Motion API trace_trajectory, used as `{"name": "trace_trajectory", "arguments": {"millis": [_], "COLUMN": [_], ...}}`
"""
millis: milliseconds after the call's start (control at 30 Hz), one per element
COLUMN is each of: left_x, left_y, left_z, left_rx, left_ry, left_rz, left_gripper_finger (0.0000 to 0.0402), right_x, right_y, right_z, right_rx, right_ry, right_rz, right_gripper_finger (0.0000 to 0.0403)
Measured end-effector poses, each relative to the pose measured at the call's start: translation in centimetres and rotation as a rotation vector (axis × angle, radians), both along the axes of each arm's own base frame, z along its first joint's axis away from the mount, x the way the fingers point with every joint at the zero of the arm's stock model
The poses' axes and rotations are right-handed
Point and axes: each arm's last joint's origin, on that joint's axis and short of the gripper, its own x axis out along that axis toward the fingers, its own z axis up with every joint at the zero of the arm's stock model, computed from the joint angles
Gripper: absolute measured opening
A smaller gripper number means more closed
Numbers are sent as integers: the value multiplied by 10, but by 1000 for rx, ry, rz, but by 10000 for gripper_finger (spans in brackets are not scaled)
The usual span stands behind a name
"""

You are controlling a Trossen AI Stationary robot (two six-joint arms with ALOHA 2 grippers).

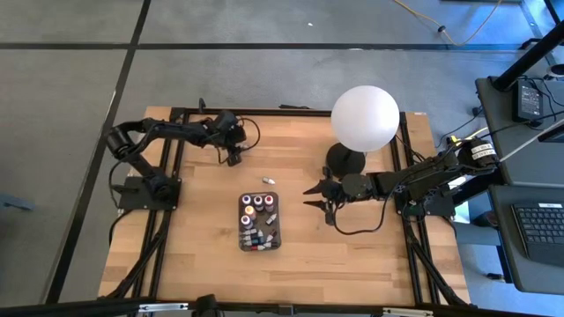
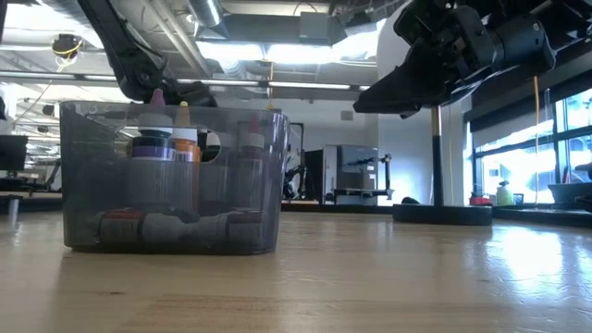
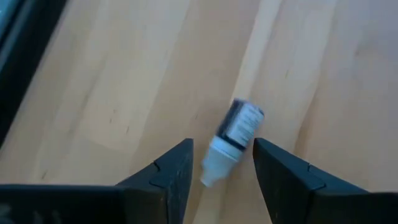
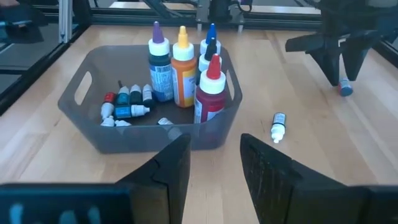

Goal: Pick & Place food coloring
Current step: Put the small red food coloring bottle into the black bin

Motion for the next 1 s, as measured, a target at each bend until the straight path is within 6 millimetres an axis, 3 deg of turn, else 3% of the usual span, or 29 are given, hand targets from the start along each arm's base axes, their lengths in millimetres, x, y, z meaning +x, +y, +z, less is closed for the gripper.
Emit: {"name": "trace_trajectory", "arguments": {"millis": [200, 500, 767, 1000], "left_x": [1, 1, -1, -4], "left_y": [3, 1, -2, -6], "left_z": [-13, -11, -5, 23], "left_rx": [-16, -33, -40, -30], "left_ry": [40, 23, 15, -101], "left_rz": [-28, -63, -34, 48], "left_gripper_finger": [142, 64, 67, 65], "right_x": [0, 0, 0, 0], "right_y": [0, -3, -3, -3], "right_z": [0, 0, 0, 0], "right_rx": [-5, -42, -39, -39], "right_ry": [-1, -6, -6, -8], "right_rz": [-7, -95, -96, -96], "right_gripper_finger": [143, 143, 143, 143]}}
